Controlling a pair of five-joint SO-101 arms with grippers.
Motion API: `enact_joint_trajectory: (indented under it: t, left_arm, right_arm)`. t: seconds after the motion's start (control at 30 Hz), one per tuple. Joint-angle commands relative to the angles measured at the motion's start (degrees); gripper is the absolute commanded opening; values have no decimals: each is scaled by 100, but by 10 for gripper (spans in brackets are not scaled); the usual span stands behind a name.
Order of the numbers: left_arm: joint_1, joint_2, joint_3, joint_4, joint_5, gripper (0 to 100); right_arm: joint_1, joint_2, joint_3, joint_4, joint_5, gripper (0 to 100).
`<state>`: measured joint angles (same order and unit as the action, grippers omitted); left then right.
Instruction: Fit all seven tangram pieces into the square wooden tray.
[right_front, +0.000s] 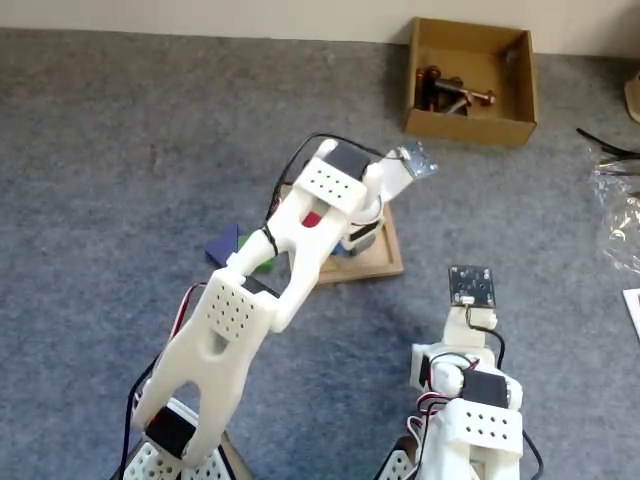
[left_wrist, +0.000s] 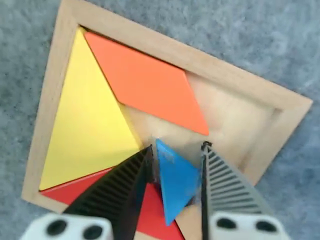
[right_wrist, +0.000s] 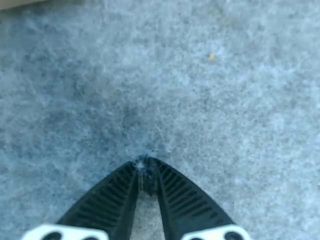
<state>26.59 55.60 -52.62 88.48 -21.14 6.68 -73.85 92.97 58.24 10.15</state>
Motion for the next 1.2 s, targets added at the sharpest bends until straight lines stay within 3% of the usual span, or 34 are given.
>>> enact_joint_trajectory:
  t: [0.0,0.5,0.83,1.17]
  left_arm:
    - [4,-110,-57,-18,44,154]
    - [-637,-136,-66,246,44,155]
    - [-690,-136,-66,422,44,153]
    - [-673,-136,-66,554,35,58]
  right_arm:
    - [189,-4,180,84,-18,5]
    - [189,-4,180,84,-18,5]
    - [189,-4,180,84,-18,5]
    - [189,-4,180,84,-18,5]
